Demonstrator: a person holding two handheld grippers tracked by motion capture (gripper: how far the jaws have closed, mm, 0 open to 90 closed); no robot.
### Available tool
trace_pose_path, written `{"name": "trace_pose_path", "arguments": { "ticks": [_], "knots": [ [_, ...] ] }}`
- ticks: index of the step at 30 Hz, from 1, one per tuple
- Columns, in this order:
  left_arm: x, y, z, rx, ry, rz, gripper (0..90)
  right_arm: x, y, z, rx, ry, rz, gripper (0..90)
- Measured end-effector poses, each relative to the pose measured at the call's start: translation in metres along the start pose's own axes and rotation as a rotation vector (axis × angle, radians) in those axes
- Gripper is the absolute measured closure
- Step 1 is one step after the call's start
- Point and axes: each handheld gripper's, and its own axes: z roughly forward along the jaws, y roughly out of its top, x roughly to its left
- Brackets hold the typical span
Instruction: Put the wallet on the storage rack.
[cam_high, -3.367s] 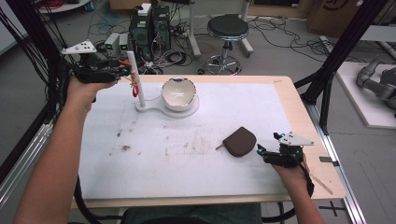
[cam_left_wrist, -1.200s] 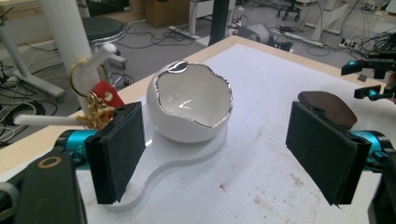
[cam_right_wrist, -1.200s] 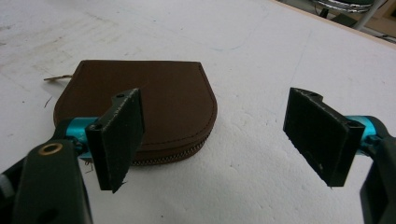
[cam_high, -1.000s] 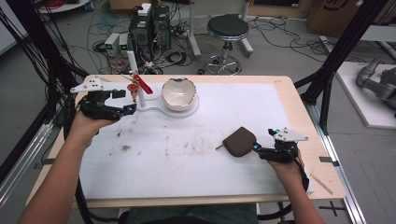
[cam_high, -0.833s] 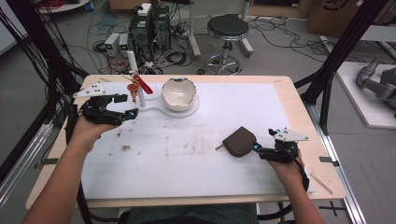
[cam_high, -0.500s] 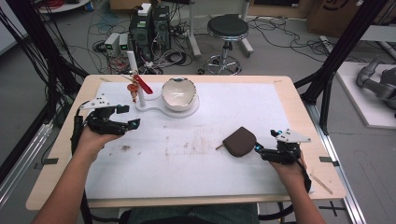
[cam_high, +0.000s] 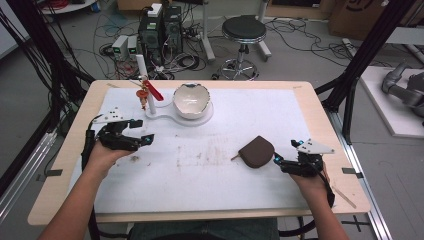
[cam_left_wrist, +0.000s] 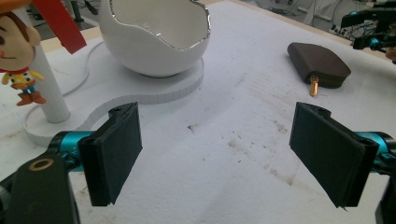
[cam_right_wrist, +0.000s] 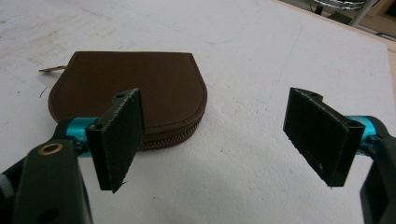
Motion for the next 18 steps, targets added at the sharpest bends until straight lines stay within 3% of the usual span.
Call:
{"name": "trace_pose_path", "arguments": {
  "ticks": [8,18],
  "knots": [
    [-0.01,-0.001,0.014,0.019,-0.032,0.012,16.9,0.0,0.0,-0.001,-0.002,-0.005,0.001,20.6],
    [-0.027,0.006,0.05,0.048,-0.09,0.044,16.9,-0.005,-0.008,-0.013,-0.006,-0.024,0.025,20.6]
  ]
}}
